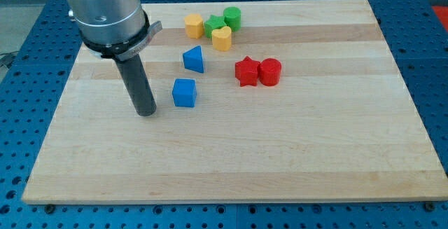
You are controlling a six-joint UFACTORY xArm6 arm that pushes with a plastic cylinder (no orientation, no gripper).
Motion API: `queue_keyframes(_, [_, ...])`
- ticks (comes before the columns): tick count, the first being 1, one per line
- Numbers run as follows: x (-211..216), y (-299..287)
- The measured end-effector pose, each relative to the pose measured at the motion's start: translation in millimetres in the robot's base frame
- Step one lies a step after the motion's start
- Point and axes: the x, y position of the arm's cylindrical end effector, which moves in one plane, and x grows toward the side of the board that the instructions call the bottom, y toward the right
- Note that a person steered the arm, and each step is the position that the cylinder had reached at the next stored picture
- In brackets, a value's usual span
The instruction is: Place the blue cube bottom left to the red star
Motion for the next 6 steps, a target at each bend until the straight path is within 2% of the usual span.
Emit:
queue_keyframes(1, [-16.2, 11.8])
queue_keyframes(3, [-16.2, 30.5])
queue_keyframes(6, [-16.2, 139.3])
